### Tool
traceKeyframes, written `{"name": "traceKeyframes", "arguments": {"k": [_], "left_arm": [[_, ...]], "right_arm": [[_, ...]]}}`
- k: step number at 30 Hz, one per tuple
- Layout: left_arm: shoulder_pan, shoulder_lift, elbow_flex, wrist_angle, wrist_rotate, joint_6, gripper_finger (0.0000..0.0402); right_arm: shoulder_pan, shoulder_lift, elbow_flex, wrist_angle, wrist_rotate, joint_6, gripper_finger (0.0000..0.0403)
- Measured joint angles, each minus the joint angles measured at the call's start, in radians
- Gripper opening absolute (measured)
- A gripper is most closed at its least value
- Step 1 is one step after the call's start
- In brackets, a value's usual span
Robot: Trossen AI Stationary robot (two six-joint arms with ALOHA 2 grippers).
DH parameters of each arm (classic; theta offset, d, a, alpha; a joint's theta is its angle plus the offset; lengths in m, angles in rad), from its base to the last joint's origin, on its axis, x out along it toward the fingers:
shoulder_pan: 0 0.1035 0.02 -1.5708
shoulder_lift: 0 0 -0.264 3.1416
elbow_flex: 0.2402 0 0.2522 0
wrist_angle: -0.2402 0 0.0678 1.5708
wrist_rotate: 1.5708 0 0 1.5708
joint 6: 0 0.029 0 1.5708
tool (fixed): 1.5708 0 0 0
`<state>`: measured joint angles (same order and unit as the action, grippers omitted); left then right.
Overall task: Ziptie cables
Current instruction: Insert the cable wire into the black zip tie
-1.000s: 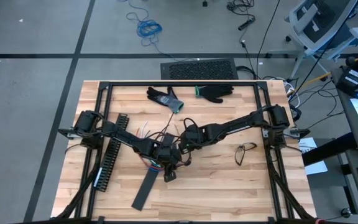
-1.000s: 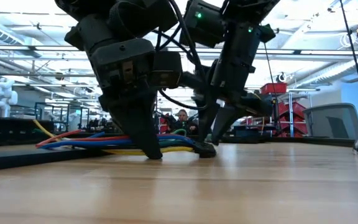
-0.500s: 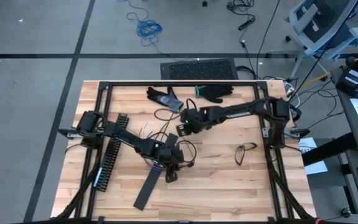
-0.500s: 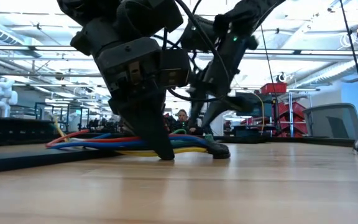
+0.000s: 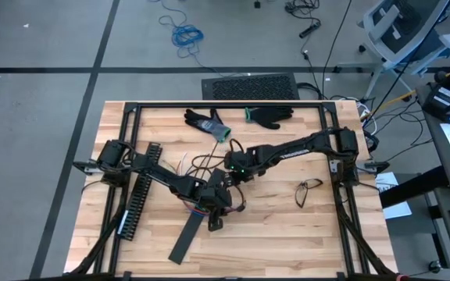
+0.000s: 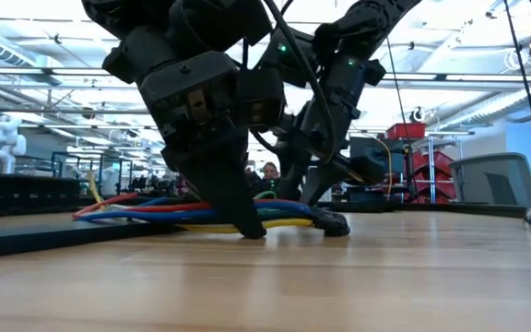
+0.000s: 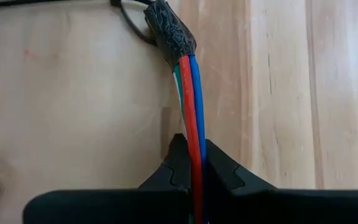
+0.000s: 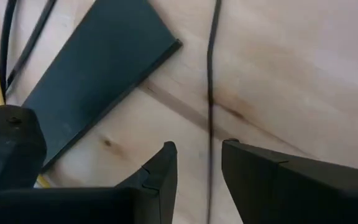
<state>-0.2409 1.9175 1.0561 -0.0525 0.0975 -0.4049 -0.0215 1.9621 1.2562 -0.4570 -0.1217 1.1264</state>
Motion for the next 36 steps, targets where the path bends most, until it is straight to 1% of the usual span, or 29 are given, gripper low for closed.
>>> {"name": "traceKeyframes", "arguments": {"k": [4,8,14,17,20,24,27,30,31,34,36], "left_arm": [[-0.005,0.000,0.000,-0.002,0.003,0.000,0.0016],[-0.009,0.000,0.000,-0.003,0.006,-0.001,0.0016],[-0.011,0.000,0.000,-0.003,0.013,0.044,0.0016],[-0.011,0.000,-0.002,0.002,0.013,0.051,0.0016],[-0.011,0.000,-0.002,0.004,0.015,0.108,0.0016],[-0.009,-0.001,-0.002,0.002,0.050,0.137,0.0016],[-0.006,-0.002,0.001,0.004,0.059,0.166,0.0016],[-0.006,-0.004,0.003,0.006,0.059,0.158,0.0016],[-0.005,-0.007,0.003,-0.003,0.059,0.145,0.0016],[0.007,-0.012,0.003,-0.026,0.067,0.076,0.0016],[0.009,-0.028,0.003,-0.068,0.067,0.071,0.0016]], "right_arm": [[0.028,0.006,0.002,-0.014,0.020,0.047,0.0116],[0.057,0.005,0.003,-0.054,0.019,0.073,0.0112],[0.099,0.012,0.001,-0.063,0.076,0.124,0.0084],[0.099,0.014,0.000,-0.052,0.063,0.127,0.0074],[0.100,0.013,-0.001,-0.050,0.064,0.089,0.0073],[0.075,-0.020,-0.001,-0.047,0.158,-0.061,0.0078],[0.024,-0.072,-0.004,-0.081,0.263,-0.164,0.0082],[-0.045,-0.166,-0.003,-0.134,0.389,-0.210,0.0086],[-0.063,-0.203,-0.003,-0.157,0.416,-0.221,0.0086],[-0.093,-0.312,-0.003,-0.203,0.432,-0.259,0.0087],[-0.095,-0.392,-0.003,-0.227,0.485,-0.280,0.0087]]}}
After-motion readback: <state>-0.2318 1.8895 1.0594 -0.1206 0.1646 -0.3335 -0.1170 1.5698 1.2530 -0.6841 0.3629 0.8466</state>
